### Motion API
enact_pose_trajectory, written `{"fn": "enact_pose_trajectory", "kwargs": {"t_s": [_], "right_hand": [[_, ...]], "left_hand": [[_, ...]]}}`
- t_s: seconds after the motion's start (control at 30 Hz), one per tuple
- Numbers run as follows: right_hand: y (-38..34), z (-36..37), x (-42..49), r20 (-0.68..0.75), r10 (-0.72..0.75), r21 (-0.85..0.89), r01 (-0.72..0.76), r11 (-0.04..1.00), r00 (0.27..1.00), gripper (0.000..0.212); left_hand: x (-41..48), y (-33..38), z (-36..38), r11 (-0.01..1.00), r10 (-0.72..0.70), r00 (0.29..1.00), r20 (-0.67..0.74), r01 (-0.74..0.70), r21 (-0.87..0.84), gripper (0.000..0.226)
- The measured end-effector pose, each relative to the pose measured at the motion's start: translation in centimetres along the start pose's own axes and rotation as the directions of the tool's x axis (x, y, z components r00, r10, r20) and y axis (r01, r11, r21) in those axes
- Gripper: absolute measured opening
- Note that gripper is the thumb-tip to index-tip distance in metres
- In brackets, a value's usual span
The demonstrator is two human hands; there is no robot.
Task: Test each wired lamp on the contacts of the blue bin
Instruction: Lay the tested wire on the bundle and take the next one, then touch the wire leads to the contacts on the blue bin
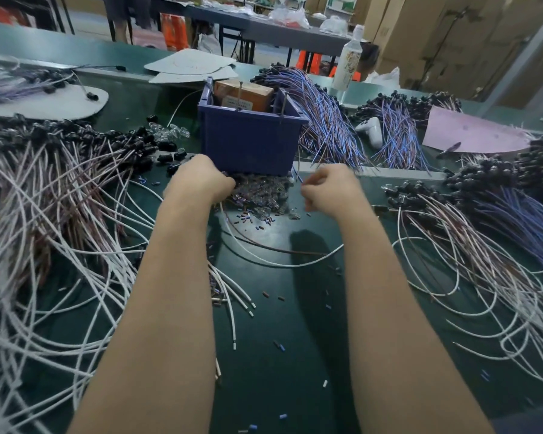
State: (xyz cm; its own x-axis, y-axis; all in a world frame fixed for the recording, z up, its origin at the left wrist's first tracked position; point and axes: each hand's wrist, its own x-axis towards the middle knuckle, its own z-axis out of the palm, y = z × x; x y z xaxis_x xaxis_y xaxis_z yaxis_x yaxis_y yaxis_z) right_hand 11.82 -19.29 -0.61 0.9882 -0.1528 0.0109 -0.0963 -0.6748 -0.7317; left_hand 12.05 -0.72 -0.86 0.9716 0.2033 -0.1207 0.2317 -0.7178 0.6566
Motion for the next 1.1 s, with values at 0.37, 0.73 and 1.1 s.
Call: {"fn": "enact_pose_trajectory", "kwargs": {"t_s": [0.37, 0.73, 1.1], "right_hand": [[0.4, 0.9, 1.2, -0.129, 0.022, 0.184, 0.002, 0.983, 0.991, 0.016], [5.4, -2.0, -1.0, -0.217, 0.262, -0.331, -0.323, 0.886, 0.94, 0.026], [5.3, -0.3, -0.6, -0.157, 0.266, -0.352, -0.305, 0.885, 0.951, 0.002]], "left_hand": [[-2.0, 1.9, -0.5, 0.933, 0.301, 0.912, 0.279, -0.342, 0.113, 0.006], [-2.8, 3.9, 4.3, 0.82, 0.248, 0.779, 0.576, -0.485, 0.303, 0.01], [-3.5, 4.4, 4.9, 0.802, 0.222, 0.799, 0.559, -0.476, 0.361, 0.032]]}}
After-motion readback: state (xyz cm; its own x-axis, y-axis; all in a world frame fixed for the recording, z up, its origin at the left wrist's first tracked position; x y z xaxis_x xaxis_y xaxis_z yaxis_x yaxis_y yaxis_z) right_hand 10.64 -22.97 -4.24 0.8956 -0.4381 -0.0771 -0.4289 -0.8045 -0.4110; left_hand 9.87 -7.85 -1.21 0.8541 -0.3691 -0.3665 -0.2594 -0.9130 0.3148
